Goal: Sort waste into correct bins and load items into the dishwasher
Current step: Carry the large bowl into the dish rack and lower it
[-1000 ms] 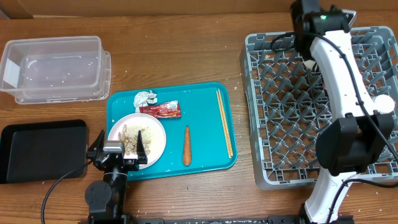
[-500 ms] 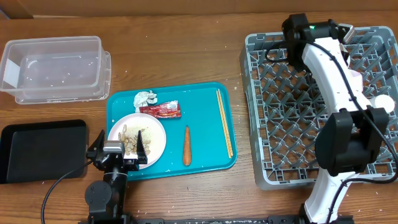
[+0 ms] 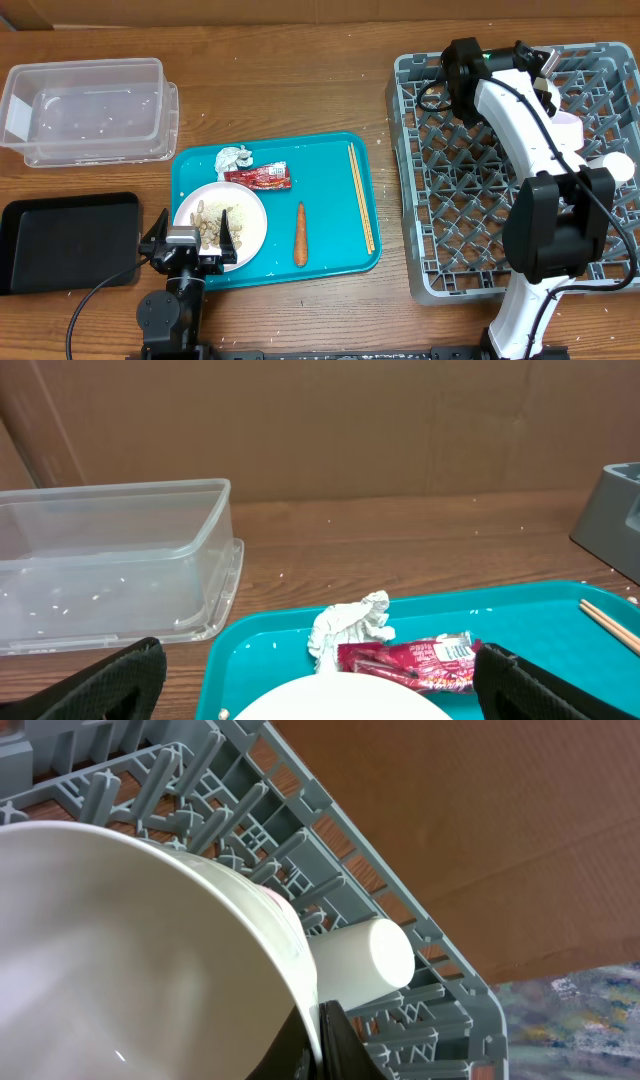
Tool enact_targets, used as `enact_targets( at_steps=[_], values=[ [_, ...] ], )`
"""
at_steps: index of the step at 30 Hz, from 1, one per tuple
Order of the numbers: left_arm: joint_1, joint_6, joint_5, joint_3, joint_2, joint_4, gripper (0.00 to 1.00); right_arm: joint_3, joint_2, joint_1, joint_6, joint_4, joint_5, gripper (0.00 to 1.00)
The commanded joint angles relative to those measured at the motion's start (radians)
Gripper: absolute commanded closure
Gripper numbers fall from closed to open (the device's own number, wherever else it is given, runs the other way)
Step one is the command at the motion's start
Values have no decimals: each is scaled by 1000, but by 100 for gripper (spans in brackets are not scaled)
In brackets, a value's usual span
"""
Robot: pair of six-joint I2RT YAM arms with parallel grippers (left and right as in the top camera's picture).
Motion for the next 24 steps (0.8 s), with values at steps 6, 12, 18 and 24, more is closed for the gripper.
enact_targets(
  at_steps=[6,12,18,24],
  values=[
    [-8,19,-3,-4,-11,-2,0,-80,13,18,23,34,32,96],
    [-8,19,-3,-4,-11,-2,0,-103,13,35,23,37,24,96],
    [-8,19,-3,-4,-11,-2,0,-86,13,112,20,6,26,96],
    [-8,19,-3,-4,-11,-2,0,-86,13,172,15,-30,21,91]
  ],
)
